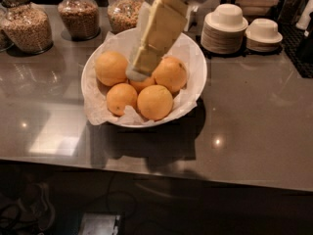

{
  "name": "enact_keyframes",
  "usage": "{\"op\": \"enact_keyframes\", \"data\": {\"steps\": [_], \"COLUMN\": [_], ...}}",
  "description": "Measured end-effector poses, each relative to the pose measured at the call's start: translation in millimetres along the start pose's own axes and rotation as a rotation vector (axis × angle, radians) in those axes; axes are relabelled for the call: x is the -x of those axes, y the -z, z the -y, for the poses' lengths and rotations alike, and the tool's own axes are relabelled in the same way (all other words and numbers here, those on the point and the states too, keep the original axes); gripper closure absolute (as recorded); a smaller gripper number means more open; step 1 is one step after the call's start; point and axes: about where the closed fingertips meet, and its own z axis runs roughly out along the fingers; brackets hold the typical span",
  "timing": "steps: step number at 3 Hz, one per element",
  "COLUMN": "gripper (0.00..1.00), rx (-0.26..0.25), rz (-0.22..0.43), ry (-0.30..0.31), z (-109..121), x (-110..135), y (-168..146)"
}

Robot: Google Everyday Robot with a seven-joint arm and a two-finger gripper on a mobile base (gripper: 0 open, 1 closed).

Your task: Pick orange from white bowl

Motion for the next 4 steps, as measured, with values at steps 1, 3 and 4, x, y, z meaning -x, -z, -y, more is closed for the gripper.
{"op": "enact_keyframes", "data": {"steps": [1,3,4], "gripper": [0.0,0.0,0.0], "rx": [0.003,0.147,0.184], "rz": [-0.026,-0.041,-0.045], "ry": [0.001,-0.01,-0.03], "z": [12,-7,2], "x": [5,7,7], "y": [-45,-147,-185]}}
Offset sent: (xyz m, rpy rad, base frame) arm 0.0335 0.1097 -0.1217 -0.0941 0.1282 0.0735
